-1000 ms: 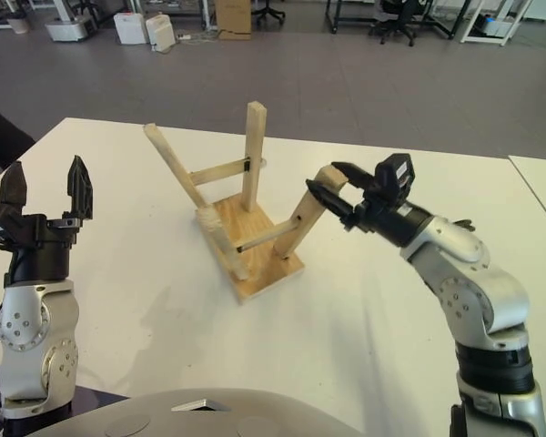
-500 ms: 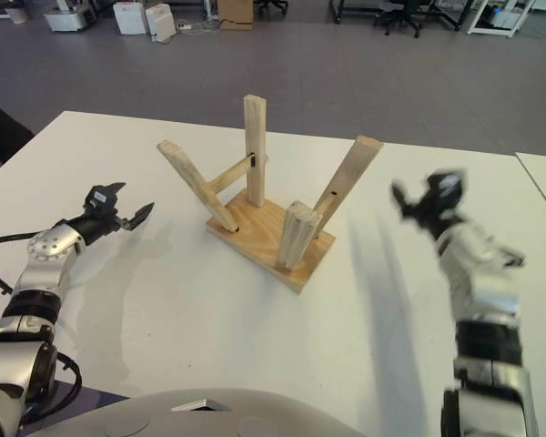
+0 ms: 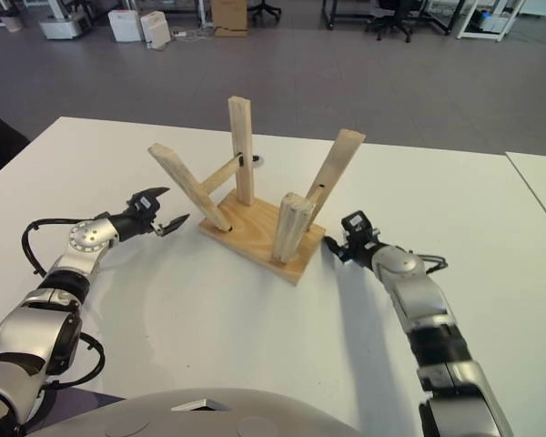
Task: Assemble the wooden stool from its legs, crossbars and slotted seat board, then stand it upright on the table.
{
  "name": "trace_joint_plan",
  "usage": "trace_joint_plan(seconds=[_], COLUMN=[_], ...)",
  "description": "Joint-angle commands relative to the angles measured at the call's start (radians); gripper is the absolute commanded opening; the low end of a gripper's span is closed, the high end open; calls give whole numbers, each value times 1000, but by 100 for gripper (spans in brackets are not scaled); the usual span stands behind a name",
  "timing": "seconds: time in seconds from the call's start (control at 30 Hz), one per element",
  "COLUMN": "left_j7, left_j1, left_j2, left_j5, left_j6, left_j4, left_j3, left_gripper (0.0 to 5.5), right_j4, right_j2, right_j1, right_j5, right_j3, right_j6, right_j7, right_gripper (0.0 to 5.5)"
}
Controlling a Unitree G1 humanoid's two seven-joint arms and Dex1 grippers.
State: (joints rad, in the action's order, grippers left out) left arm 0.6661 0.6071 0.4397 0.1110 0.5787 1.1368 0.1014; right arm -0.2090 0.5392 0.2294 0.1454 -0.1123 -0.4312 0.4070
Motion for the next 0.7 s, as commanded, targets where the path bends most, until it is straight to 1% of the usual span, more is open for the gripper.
trace_joint_plan(seconds=[0.03,0.1,0.13,0.2,0.23,0.27,0.33,0.4,0.43,0.5,0.57,0.67,0.7], left_j7=[-128,-143,-108,35,145,218,423,535,551,497,451,394,351], left_j1=[71,75,73,59,37,22,-68,-184,-224,-292,-368,-524,-586], left_j2=[-28,-51,-67,-98,-106,-110,-72,-21,-3,36,54,62,64], left_j5=[120,138,132,76,2,-50,-175,-258,-274,-285,-339,-417,-419], left_j6=[-76,-93,-74,-16,-26,-37,-103,-167,-183,-188,-251,-336,-374], left_j4=[97,128,132,115,90,74,-11,-153,-210,-277,-366,-587,-670], left_j3=[78,93,96,79,38,7,-47,-69,-72,-110,-170,-243,-257], left_gripper=[433,433,433,433,433,433,433,433,433,433,433,373,366], right_j4=[-160,-195,-199,-201,-209,-215,-271,-320,-332,-358,-353,-278,-252], right_j2=[-39,-55,-55,-68,-89,-105,-143,-171,-175,-148,-110,-25,7], right_j1=[113,133,122,94,89,88,109,142,149,155,137,44,7], right_j5=[-46,-44,-44,-35,-32,-31,-75,-100,-107,-114,-98,-49,-33], right_j3=[-22,-25,-30,-32,-39,-44,-75,-76,-67,-32,7,68,79], right_j6=[100,129,139,157,162,165,216,256,269,306,313,281,278], right_j7=[45,90,116,158,170,176,154,128,118,114,138,231,279], right_gripper=[338,338,338,338,338,338,338,338,338,338,338,273,266])
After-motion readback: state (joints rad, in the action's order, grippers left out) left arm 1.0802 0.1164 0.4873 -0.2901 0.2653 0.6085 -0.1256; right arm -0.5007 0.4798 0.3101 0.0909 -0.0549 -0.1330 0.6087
